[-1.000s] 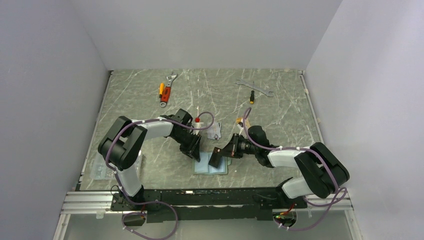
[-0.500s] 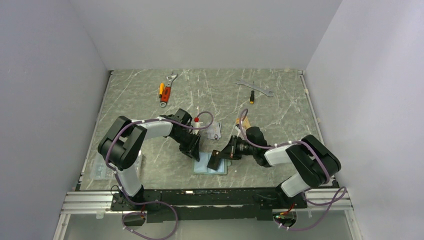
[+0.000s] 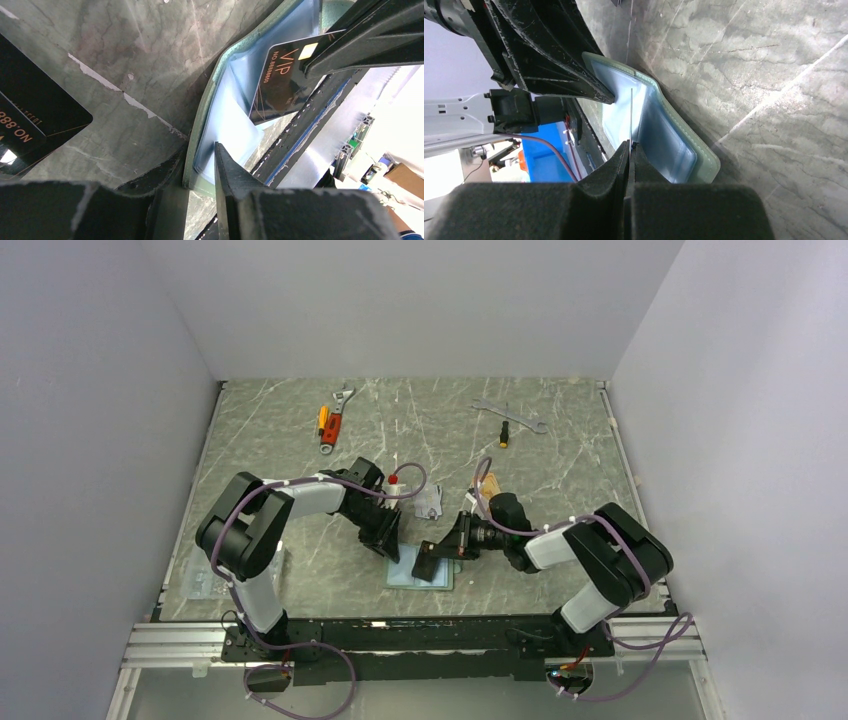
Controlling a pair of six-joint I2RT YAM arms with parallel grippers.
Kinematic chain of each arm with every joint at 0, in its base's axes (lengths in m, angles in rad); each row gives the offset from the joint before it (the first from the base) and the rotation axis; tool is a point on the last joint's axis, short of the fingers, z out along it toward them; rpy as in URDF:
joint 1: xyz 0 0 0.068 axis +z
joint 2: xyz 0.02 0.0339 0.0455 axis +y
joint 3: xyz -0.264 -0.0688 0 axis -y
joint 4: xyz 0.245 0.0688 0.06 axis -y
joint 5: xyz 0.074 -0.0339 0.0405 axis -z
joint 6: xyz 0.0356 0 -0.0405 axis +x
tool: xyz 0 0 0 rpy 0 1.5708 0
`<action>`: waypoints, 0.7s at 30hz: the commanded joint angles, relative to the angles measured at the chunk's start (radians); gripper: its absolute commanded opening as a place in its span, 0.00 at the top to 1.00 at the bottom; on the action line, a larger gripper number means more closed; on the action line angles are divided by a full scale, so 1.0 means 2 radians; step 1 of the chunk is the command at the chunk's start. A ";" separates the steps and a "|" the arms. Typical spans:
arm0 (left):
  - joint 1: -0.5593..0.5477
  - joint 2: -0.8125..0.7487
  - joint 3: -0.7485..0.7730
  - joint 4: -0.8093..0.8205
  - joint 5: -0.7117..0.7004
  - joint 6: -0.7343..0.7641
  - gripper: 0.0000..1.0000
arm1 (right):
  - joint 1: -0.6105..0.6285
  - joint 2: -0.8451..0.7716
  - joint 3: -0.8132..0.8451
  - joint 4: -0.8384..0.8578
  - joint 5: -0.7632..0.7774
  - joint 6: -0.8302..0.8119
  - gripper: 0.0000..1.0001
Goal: Put the credit cards into the card holder
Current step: Insert the credit card into the card holder.
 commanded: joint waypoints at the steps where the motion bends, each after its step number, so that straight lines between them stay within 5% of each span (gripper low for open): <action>1: 0.002 -0.008 -0.009 0.008 -0.021 0.003 0.71 | 0.005 0.016 0.019 0.017 -0.006 -0.006 1.00; 13: 0.003 -0.007 -0.008 0.007 -0.018 0.003 0.77 | 0.006 -0.017 0.011 -0.079 0.058 -0.058 1.00; 21: 0.003 -0.007 -0.008 0.008 -0.018 0.001 0.77 | 0.015 0.003 0.010 -0.046 0.045 -0.049 1.00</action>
